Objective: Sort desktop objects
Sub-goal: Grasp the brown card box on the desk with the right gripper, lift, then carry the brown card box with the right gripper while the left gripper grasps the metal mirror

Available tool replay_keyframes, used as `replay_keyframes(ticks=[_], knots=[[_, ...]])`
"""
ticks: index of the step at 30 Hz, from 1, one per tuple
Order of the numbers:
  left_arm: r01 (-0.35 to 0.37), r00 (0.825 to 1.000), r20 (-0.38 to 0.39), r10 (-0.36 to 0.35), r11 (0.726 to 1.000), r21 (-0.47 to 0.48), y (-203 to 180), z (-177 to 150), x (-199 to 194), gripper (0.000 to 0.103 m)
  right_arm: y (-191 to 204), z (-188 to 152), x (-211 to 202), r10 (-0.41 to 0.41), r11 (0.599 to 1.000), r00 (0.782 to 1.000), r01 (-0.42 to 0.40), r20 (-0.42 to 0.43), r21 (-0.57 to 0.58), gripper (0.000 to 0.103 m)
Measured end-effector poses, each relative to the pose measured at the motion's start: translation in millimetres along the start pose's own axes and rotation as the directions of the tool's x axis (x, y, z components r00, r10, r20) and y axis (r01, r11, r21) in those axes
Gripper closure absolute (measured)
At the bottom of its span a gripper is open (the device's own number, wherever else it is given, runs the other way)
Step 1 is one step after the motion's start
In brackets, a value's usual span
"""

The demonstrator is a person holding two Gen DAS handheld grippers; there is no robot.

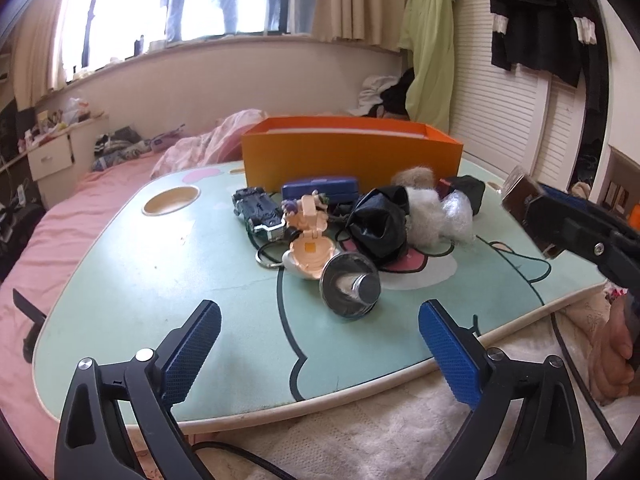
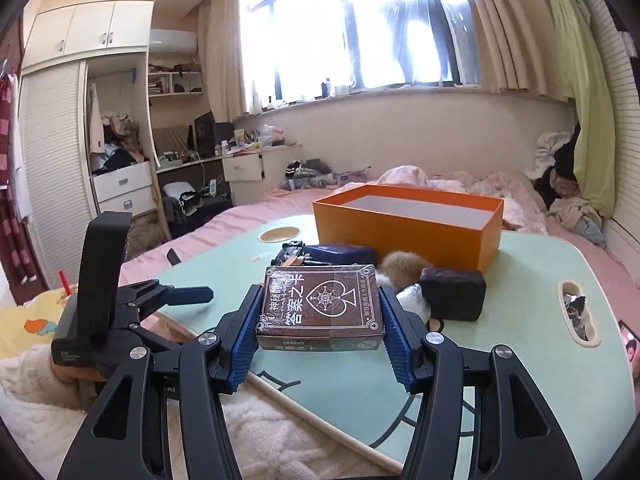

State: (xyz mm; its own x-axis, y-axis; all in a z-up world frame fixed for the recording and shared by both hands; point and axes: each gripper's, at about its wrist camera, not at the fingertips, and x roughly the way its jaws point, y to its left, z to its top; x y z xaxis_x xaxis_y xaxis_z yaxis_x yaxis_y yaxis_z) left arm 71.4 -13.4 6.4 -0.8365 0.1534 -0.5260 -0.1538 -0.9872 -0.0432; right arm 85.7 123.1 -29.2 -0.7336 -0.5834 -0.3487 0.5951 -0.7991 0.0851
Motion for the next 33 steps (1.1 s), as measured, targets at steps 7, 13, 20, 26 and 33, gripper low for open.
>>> replay_keyframes(ticks=[7,13,20,26,33], knots=[[-0.032,0.999,-0.04,0.034,0.998,0.049,-19,18,21,0.07,-6,3,4,0.01,1.0,1.0,-0.01,-0.013,0.018,0.046],[0.0,0.999,0.036,-0.001,1.0,0.028,-11,7,-3,0.074,-12,1,2,0.004,0.999,1.0,-0.003,-0.009,0.052,0.046],[0.083,0.991,0.099,-0.091,0.993,0.079,-16,5,-26,0.074,-22,2,-1,0.008,0.996,1.0,-0.008,0.001,0.092,0.046],[0.111,0.979,0.16,-0.123,0.991,0.078,-15,53,-44,0.074,-51,30,7,-0.059,0.987,0.998,0.062,-0.029,0.15,0.046],[0.093,0.99,0.113,-0.085,0.993,-0.067,11,172,38,0.074,-103,90,57,-0.102,0.961,0.989,0.126,-0.107,0.248,0.046]])
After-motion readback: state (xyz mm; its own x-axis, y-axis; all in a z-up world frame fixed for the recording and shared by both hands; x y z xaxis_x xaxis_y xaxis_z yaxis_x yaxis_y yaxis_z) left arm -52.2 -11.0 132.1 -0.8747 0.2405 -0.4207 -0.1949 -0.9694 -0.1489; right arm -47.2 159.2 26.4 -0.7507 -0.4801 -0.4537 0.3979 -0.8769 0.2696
